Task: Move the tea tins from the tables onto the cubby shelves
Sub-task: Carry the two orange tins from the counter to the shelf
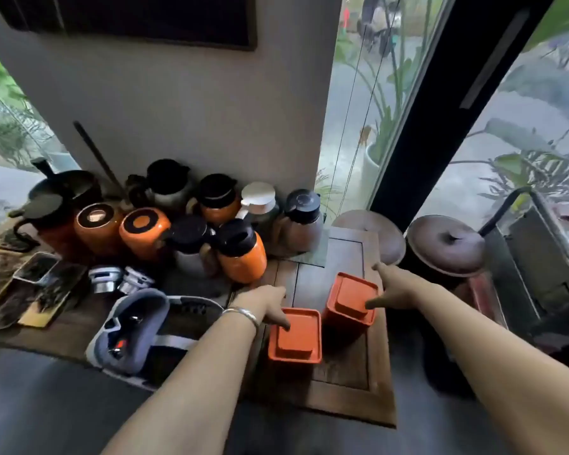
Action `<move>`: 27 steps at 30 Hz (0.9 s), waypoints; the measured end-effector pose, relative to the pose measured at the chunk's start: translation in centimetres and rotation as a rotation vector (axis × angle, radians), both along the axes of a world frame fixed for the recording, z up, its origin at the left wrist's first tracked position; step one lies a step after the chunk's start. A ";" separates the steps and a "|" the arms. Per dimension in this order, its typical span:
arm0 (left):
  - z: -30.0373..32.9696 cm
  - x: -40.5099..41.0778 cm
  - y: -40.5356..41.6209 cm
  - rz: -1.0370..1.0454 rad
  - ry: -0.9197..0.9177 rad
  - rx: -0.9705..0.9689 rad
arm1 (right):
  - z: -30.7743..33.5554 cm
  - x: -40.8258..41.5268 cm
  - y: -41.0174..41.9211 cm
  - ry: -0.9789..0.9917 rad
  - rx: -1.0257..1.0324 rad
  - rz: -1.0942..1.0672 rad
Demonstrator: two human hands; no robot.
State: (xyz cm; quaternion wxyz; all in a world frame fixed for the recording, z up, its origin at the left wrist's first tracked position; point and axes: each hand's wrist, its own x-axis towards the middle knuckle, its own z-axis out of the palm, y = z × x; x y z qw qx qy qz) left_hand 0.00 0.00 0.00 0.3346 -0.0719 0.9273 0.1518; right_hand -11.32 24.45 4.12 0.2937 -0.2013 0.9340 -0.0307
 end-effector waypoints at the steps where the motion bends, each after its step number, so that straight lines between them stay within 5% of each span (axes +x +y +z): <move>1: -0.9 0.5 0.6 0.006 -0.028 -0.006 | -0.9 0.1 0.1 0.001 0.019 0.019; 7: -5.2 2.8 3.1 -0.029 -0.046 -0.068 | -5.9 0.0 -0.2 0.086 0.110 0.115; 16: -8.2 2.7 2.8 -0.196 0.205 -0.169 | -10.4 -0.8 -2.8 0.209 0.063 0.220; 27: -3.6 -2.8 0.5 -0.266 0.219 -0.171 | -6.4 -2.6 -0.2 0.120 0.064 0.099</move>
